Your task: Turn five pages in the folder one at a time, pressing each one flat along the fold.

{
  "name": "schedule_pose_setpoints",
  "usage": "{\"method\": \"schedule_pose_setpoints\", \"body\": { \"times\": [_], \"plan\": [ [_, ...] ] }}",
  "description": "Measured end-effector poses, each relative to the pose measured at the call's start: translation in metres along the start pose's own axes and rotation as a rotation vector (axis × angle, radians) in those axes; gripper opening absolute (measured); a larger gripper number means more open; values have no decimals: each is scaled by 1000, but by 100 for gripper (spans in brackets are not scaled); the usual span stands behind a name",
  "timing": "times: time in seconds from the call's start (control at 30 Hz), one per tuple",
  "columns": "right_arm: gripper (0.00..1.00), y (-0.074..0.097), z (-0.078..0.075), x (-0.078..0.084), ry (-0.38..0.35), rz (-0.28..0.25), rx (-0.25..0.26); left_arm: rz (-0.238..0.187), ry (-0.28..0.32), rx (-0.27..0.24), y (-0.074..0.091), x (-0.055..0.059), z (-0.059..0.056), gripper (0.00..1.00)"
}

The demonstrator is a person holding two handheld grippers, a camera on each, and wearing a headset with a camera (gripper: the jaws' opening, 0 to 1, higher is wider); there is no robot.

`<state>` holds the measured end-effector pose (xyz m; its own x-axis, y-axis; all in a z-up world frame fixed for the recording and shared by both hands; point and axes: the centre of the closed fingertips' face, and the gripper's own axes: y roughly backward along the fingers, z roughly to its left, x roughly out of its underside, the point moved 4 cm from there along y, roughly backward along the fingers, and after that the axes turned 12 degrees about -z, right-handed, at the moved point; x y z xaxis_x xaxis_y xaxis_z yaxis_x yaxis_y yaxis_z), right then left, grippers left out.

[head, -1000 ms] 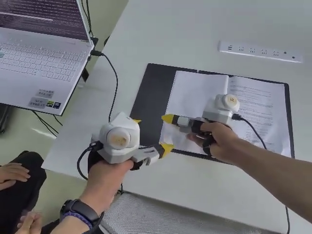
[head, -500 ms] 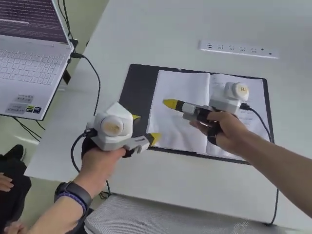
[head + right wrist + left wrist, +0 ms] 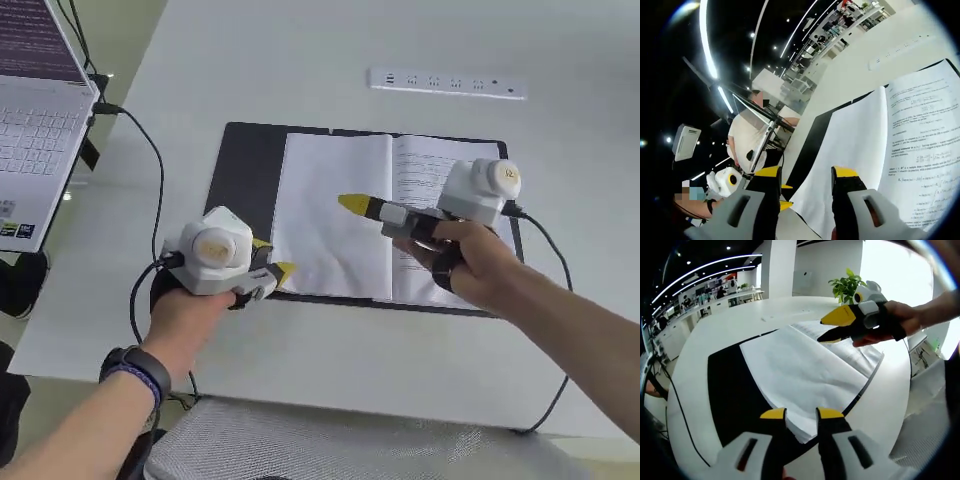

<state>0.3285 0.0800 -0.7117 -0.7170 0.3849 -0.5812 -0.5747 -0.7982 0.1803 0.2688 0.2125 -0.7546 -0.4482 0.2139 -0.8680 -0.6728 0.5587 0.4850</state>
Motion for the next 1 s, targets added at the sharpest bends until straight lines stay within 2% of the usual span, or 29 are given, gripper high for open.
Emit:
{"method": "schedule_pose_setpoints", "body": {
  "times": [0.1,0.2,0.23,0.27,0.33,0.37,0.43,0.6,0.67,0.83,0.93,1.0],
  "plan": [
    [38,5,-4,1,-2,-1,11,11,-5,-1,-3,7,1,11],
    [38,8,-9,2,-11,1,18,33,-10,0,-4,15,1,9],
    [37,8,-9,3,-13,4,19,49,-18,-2,-8,24,4,8],
    [37,9,-12,3,-18,11,22,58,-21,-6,-8,26,4,6],
    [37,11,-14,5,-15,20,22,81,-26,-17,-7,28,6,3],
    [37,14,-16,5,-3,28,22,72,-55,-43,-5,28,8,1],
    [36,17,-20,4,10,36,23,79,-42,-31,-5,27,6,0],
    [33,22,-31,1,33,52,33,92,-90,-29,-6,28,7,0],
    [31,22,-36,-2,37,49,40,94,-89,-33,-6,28,8,0],
    [28,18,-45,-12,55,35,57,84,-62,-49,-8,30,9,0],
    [23,12,-48,-20,96,21,70,90,-102,-44,-9,30,9,0],
    [19,9,-54,-25,115,13,81,93,-105,-44,-10,31,10,0]
  ]
}}
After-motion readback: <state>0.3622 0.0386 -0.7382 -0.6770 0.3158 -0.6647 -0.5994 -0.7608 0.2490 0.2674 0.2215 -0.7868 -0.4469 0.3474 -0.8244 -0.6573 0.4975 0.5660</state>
